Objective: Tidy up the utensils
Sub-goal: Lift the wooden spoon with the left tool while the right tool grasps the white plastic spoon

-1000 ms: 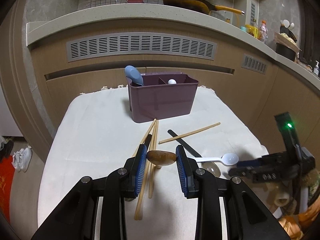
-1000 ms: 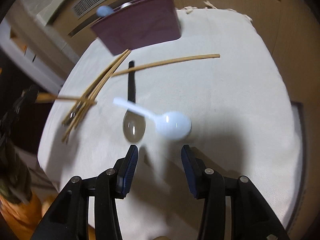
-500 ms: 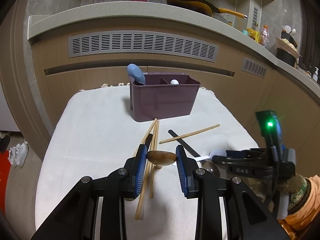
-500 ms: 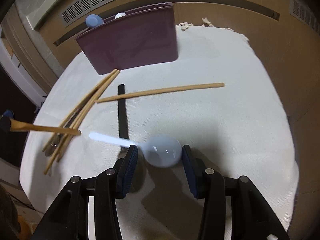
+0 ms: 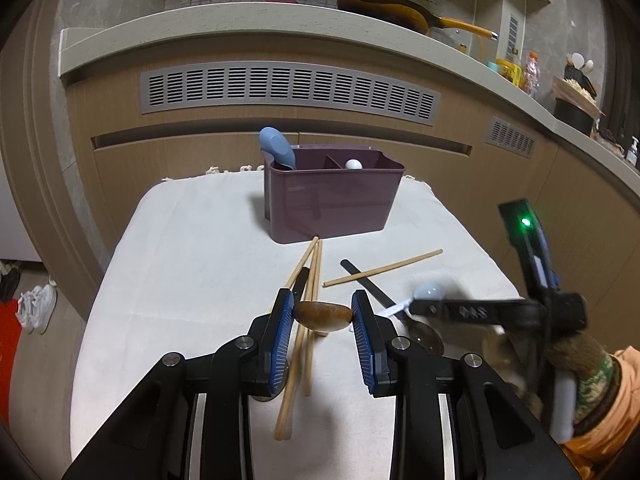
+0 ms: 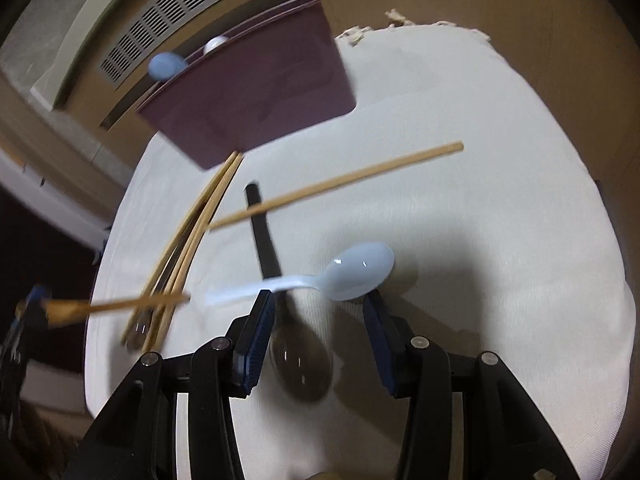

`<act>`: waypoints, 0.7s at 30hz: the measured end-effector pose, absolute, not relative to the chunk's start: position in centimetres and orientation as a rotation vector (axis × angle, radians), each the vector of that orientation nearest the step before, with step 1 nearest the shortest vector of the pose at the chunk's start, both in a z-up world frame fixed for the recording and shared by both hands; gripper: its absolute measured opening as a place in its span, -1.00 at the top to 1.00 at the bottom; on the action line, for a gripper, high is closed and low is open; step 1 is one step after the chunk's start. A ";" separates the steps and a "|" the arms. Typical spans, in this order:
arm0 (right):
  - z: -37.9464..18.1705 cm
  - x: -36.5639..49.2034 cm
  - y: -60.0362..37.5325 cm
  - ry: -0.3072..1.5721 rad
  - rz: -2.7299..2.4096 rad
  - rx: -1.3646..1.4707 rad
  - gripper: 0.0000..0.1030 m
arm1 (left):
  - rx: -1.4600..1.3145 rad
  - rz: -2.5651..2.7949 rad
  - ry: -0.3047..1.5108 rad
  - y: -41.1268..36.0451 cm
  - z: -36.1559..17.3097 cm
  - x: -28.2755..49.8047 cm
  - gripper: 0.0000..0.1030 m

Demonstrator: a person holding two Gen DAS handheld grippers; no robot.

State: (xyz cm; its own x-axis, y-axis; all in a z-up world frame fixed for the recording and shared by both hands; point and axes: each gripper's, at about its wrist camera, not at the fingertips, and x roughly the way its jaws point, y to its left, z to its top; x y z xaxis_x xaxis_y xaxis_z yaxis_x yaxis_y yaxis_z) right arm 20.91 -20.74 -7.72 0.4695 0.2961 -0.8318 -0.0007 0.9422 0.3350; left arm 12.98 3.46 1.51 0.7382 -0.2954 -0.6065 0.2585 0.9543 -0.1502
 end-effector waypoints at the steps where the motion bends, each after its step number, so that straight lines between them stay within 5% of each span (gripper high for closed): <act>1: -7.7 21.5 -20.3 1.061 0.153 0.307 0.09 | -0.062 -0.304 0.673 3.6 1.4 13.0 0.40; 9: -8.1 24.1 -15.9 0.970 0.004 0.085 0.04 | -0.101 -0.319 0.667 4.8 1.0 13.2 0.40; 10: -8.1 24.2 -15.5 0.960 0.012 0.054 0.10 | -0.104 -0.318 0.668 4.9 1.0 13.2 0.40; 12: -7.9 24.2 -14.6 0.933 0.062 -0.040 0.68 | -0.110 -0.316 0.671 5.2 0.9 13.1 0.40; 21: -4.2 21.3 -15.7 0.874 0.274 -0.087 0.90 | -0.087 -0.291 0.673 4.7 1.3 12.9 0.40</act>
